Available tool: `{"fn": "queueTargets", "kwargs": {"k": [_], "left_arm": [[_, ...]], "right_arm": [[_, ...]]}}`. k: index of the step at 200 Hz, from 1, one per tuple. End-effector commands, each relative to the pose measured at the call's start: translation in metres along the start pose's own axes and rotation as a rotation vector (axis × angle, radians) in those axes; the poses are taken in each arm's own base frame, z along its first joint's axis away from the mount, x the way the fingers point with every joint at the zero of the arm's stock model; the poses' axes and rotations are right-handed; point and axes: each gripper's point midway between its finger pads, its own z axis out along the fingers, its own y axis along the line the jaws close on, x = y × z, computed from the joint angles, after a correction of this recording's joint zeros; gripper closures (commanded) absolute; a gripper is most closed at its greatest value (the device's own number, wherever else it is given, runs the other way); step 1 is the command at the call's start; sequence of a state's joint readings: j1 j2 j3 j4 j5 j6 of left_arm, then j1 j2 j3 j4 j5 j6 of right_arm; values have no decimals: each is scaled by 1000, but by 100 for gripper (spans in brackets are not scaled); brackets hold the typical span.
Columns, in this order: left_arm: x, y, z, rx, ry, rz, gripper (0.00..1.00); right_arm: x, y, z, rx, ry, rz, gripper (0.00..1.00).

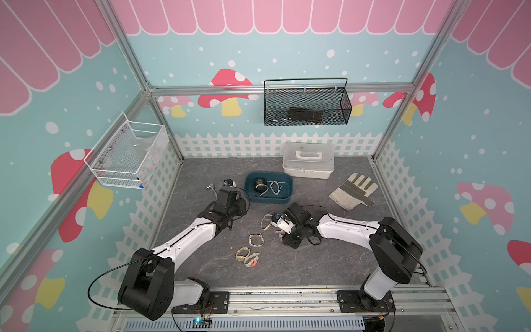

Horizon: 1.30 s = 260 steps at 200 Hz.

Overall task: Put the watch into the storage box
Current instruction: Pick up the watch at the center of the board.

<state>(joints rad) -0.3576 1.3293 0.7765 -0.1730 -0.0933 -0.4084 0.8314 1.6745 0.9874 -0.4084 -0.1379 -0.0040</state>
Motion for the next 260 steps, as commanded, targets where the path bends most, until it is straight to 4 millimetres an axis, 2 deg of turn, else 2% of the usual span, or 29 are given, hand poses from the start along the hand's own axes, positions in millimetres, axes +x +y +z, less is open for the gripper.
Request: {"fn": "queueTargets", "kwargs": {"k": [1, 19, 61, 87, 123, 179, 213, 260], "left_arm": [[0, 0, 0, 0, -15, 5, 55], [0, 0, -1, -1, -15, 6, 55], [2, 3, -3, -10, -20, 7, 54], [3, 4, -4, -12, -19, 7, 54], [1, 3, -5, -6, -24, 5, 54], [-1, 3, -11, -6, -34, 5, 54], [-4, 3, -14, -7, -45, 5, 54], [-6, 0, -21, 15, -60, 6, 54]], "right_arm": [[-7, 4, 3, -4, -1, -8, 53], [-11, 6, 6, -8, 3, -14, 54], [-10, 8, 14, -11, 30, -23, 70], [-9, 9, 17, -13, 38, -24, 76], [-11, 10, 14, -6, 28, -32, 88], [-18, 12, 6, -14, 12, -44, 96], [-43, 10, -20, 13, -84, -76, 96], [-102, -10, -68, 112, -260, -140, 96]]}}
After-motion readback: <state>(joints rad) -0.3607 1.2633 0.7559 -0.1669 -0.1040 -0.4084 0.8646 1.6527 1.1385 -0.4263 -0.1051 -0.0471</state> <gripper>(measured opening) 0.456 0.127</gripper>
